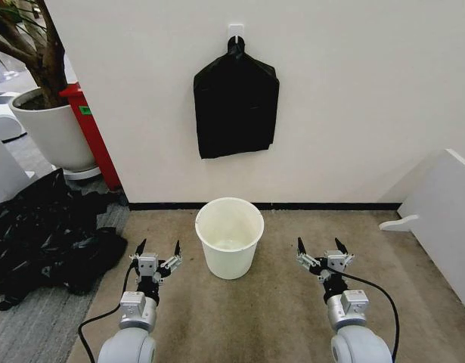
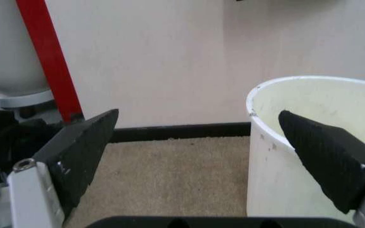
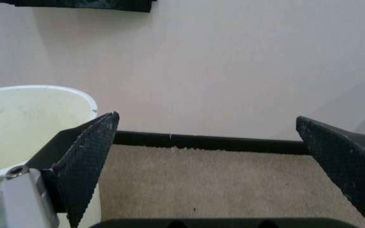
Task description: Place the garbage bag over the trash bin.
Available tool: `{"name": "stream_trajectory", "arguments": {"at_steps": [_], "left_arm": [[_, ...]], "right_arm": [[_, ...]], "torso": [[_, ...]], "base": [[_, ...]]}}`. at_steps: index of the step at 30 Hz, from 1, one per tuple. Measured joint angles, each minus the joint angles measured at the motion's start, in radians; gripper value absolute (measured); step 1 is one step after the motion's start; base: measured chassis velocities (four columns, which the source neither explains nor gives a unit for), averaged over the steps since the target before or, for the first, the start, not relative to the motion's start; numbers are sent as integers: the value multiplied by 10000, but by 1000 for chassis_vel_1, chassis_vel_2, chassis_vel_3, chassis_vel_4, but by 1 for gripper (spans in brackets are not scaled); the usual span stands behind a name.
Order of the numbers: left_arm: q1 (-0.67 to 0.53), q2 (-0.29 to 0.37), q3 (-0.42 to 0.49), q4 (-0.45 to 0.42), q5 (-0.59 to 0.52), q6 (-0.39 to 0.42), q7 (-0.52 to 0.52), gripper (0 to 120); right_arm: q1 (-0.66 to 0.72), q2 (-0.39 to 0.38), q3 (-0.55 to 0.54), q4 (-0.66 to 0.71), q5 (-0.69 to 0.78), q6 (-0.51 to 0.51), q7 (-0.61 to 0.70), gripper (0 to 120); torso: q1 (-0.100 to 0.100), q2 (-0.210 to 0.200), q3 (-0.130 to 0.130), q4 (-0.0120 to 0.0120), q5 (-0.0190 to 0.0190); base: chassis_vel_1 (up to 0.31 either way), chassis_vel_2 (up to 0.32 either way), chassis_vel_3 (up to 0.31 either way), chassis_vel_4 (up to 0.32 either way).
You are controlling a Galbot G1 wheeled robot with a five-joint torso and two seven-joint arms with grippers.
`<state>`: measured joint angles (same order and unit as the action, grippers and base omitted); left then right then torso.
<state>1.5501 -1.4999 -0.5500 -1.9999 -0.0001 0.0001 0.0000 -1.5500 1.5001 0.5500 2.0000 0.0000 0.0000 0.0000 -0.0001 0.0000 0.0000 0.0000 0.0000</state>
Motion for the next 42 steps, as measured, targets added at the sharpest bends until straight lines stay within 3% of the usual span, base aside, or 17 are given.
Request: {"name": "stream_trajectory", "arguments": {"at_steps": [29, 37, 42], "left_arm": [[17, 15, -17, -58, -6, 12, -3, 100], [278, 310, -396, -1207, -272, 234, -116, 100], [643, 727, -971, -2700, -733, 475, -293, 100]], "right_arm": [[-36, 9, 1, 52, -6, 1, -4, 100], [-777, 274, 63, 1257, -178, 232, -143, 100], [-1629, 651, 151, 2716, -390, 619, -398, 100]], "torso": [[0, 0, 0, 0, 0], [1, 0, 2, 1, -9], [0, 1, -1, 1, -1]], "base": [[0, 0, 0, 0], [0, 0, 0, 0], [0, 0, 0, 0]]}}
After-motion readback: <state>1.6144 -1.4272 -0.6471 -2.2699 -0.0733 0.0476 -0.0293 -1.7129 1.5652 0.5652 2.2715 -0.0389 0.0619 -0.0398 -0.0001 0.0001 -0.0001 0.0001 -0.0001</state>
